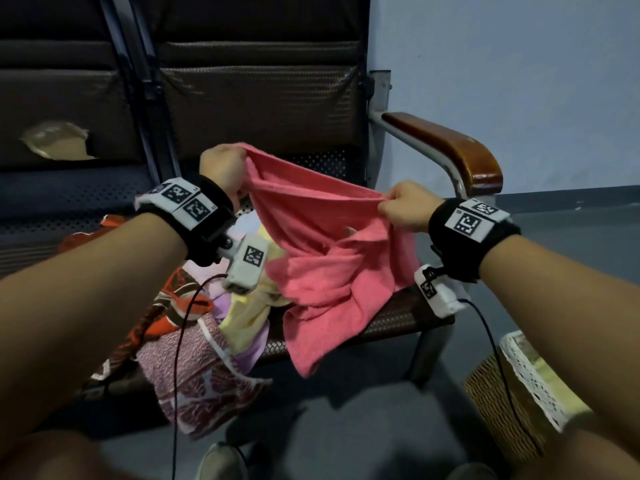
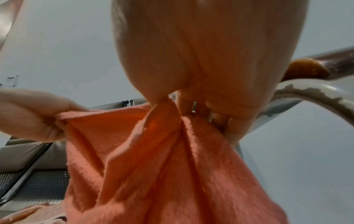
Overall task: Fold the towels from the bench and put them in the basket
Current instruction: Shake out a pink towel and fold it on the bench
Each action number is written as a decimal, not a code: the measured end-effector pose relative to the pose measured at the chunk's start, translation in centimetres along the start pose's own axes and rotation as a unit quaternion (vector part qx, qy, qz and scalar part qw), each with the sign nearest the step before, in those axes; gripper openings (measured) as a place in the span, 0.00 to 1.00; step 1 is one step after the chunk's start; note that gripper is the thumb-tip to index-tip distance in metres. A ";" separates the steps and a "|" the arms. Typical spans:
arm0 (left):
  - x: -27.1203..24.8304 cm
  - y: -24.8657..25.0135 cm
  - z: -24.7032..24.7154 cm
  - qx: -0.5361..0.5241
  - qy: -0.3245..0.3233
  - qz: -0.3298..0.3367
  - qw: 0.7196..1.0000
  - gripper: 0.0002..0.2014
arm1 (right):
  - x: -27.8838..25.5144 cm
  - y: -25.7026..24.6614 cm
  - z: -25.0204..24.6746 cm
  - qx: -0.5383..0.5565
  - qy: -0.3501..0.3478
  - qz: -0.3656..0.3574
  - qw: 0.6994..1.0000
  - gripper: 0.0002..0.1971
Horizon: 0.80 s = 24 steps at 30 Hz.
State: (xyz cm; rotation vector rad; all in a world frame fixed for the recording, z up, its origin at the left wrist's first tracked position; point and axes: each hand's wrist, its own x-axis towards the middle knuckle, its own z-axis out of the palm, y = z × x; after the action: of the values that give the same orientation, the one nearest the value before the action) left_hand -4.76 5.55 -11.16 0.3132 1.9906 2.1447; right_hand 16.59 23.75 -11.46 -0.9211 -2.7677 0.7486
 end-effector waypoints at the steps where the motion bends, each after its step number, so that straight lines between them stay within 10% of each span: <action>1: -0.2 -0.2 -0.1 -0.015 0.008 0.004 1.000 0.16 | 0.1 0.3 -0.1 0.008 0.020 -0.001 1.000 0.15; 12: 1.1 0.9 -2.8 0.080 0.037 0.039 0.995 0.19 | -0.3 1.0 -2.3 -0.103 0.049 -0.128 0.985 0.12; 24: 1.7 6.7 -4.7 0.348 0.053 0.202 0.914 0.09 | 1.0 -1.8 -8.8 -0.129 0.068 -0.169 0.975 0.16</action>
State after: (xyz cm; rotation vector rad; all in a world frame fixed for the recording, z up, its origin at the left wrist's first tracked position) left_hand -7.70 1.04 -4.81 0.7837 2.9180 1.5555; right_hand 17.28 26.77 -2.97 -0.4889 -2.8290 0.2676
